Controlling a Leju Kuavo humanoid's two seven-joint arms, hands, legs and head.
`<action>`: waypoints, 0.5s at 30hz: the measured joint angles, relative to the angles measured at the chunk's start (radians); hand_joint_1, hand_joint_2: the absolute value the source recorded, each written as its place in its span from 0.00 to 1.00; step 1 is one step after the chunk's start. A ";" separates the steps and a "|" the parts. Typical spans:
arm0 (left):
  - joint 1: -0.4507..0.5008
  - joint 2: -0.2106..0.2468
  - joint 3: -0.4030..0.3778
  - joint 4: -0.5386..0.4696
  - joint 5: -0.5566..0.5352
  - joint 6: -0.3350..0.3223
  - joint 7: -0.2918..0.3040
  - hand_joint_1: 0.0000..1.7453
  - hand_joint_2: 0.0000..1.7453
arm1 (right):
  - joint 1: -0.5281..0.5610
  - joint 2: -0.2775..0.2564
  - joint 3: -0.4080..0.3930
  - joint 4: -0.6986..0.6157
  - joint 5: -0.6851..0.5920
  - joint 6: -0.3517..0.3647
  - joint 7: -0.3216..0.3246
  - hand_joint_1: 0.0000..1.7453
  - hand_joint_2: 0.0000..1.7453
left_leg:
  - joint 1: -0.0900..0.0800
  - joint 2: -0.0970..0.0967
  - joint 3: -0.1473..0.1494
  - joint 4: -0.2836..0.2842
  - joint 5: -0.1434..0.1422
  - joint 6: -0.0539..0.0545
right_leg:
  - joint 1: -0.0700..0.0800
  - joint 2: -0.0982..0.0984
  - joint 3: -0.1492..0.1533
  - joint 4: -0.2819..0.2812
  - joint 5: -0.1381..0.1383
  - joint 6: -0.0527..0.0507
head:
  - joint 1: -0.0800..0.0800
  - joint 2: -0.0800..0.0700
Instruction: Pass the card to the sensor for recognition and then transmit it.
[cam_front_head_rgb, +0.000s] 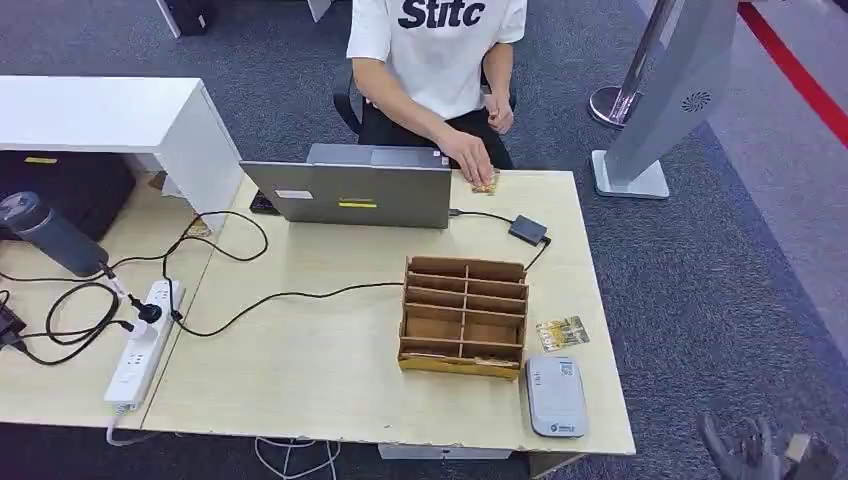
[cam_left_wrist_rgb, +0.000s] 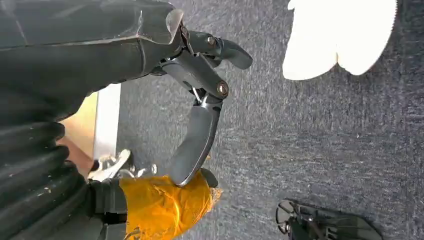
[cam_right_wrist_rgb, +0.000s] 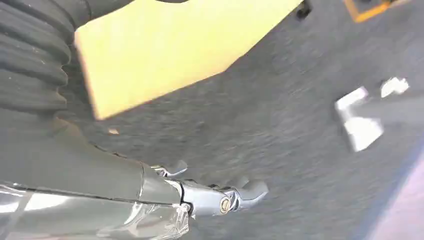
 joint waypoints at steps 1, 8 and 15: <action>0.001 0.000 0.004 0.000 0.008 0.001 -0.004 0.00 1.00 | 0.010 0.036 0.031 -0.115 0.025 -0.007 0.013 0.00 1.00 | 0.000 0.000 0.000 0.000 0.000 0.000 | 0.000 0.000 0.000 0.000 0.000 0.000 | -0.002 0.000; 0.002 -0.005 0.025 0.000 0.031 0.017 -0.007 0.00 1.00 | 0.106 0.198 0.359 -0.665 0.246 -0.145 -0.044 0.00 1.00 | 0.001 0.001 0.000 0.000 0.000 -0.001 | 0.001 0.001 -0.001 0.001 0.000 0.000 | -0.002 0.000; 0.002 -0.010 0.025 0.000 0.011 0.008 0.037 0.00 1.00 | 0.136 0.227 0.795 -0.915 0.560 -0.380 -0.071 0.00 1.00 | 0.001 0.002 0.000 0.000 0.001 -0.001 | 0.001 0.002 -0.001 0.002 0.000 -0.001 | -0.002 0.000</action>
